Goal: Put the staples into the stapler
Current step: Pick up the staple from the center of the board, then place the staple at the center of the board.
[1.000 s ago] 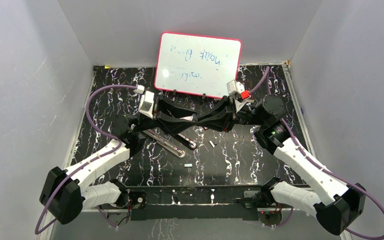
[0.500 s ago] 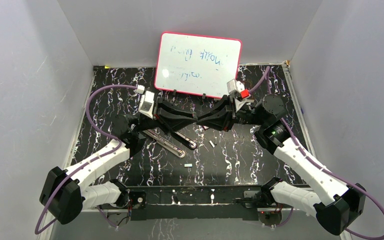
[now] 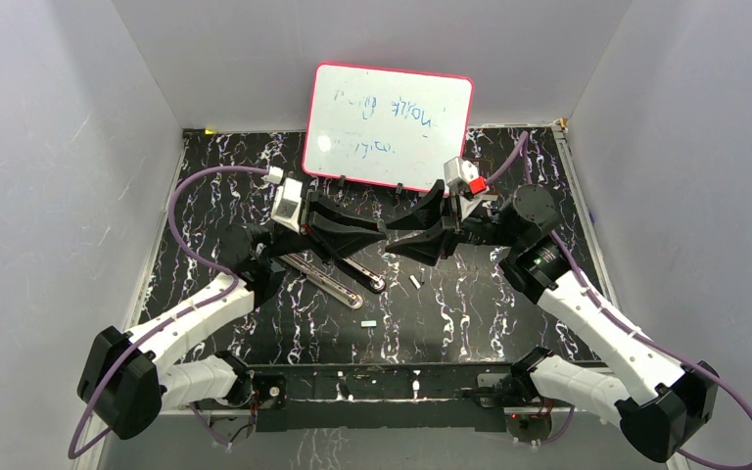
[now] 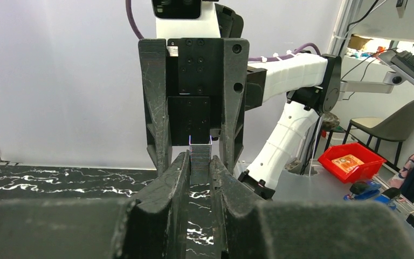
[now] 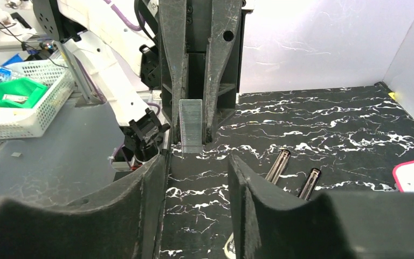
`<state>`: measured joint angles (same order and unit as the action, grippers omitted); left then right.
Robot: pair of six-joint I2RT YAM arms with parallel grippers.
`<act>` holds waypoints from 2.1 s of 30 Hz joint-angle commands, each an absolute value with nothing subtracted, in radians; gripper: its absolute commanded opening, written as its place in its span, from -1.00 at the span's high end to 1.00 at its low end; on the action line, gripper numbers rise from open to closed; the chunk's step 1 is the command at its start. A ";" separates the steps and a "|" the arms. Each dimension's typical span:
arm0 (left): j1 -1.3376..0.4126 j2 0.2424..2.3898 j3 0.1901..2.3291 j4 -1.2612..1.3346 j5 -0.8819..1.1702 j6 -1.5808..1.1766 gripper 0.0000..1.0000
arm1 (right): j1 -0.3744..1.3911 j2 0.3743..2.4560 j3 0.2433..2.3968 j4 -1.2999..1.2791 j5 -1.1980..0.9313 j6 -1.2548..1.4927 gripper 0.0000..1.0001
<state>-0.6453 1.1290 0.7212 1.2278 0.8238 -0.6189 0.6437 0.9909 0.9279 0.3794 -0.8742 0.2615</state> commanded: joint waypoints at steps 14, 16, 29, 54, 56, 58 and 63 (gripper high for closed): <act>-0.637 0.897 0.839 0.281 0.778 0.093 1.00 | 0.646 0.826 0.953 0.017 0.100 0.169 -0.25; -0.637 0.864 0.842 0.150 0.736 0.188 1.00 | 0.646 0.836 0.946 -0.021 0.245 0.211 -0.25; -0.639 1.000 0.868 -0.441 0.632 0.585 1.00 | 0.647 0.908 0.928 -0.058 0.267 0.256 -0.27; -0.830 1.319 0.818 -0.536 0.388 0.711 1.00 | 0.647 0.997 0.930 -0.109 0.229 0.268 -0.29; -0.837 1.347 0.821 -0.531 0.375 0.707 1.00 | 0.646 0.999 0.930 -0.109 0.228 0.269 -0.29; -0.844 1.363 0.821 -0.529 0.365 0.707 1.00 | 0.646 0.998 0.931 -0.113 0.229 0.268 -0.29; -0.859 1.393 0.819 -0.508 0.374 0.700 1.00 | 0.646 0.996 0.930 -0.120 0.238 0.264 -0.30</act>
